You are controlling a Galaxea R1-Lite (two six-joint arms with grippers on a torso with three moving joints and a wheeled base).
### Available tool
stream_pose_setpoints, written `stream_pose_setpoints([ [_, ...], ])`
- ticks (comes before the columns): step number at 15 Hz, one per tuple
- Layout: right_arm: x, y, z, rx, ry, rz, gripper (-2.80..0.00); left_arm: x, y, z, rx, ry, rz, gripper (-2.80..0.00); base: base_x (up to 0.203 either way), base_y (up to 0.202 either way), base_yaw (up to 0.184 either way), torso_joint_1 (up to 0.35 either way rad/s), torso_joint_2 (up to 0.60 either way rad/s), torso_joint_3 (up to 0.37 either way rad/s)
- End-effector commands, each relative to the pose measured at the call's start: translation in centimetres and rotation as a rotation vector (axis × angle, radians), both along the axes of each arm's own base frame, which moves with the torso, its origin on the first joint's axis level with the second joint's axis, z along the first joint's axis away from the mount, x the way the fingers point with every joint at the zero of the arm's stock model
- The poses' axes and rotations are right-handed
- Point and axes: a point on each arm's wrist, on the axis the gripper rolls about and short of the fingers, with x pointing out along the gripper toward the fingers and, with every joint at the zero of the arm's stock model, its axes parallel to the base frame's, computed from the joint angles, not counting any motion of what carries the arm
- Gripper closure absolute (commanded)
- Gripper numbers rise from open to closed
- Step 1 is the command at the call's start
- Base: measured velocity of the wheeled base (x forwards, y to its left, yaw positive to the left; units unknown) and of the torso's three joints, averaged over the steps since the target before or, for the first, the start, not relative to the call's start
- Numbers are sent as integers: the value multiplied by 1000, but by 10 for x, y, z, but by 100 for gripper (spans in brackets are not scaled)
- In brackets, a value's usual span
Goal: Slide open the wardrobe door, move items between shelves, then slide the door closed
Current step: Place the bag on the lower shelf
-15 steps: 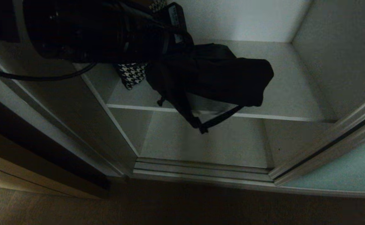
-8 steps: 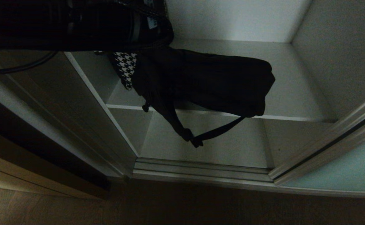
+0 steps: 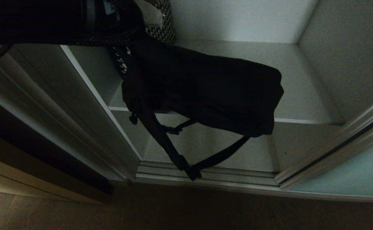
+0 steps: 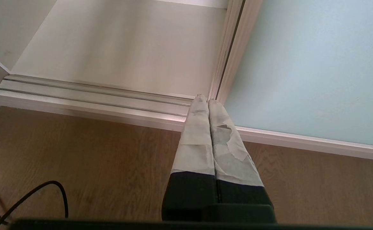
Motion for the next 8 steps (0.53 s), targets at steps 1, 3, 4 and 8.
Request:
stream_pose_setpoints([
  [1, 0, 0, 0, 0, -2, 1, 0, -5, 8, 2, -1, -14, 17, 0, 0, 0, 0, 0, 0, 0],
  [3, 0, 0, 0, 0, -2, 1, 0, -2, 10, -3, 35, -20, 55, 0, 0, 0, 0, 0, 0, 0],
  [4, 0, 0, 0, 0, -1, 1, 0, -2, 13, -3, 44, -24, 72, 0, 0, 0, 0, 0, 0, 0],
  [8, 0, 0, 0, 0, -2, 1, 0, 2, 33, -4, 58, -36, 177, 0, 0, 0, 0, 0, 0, 0],
])
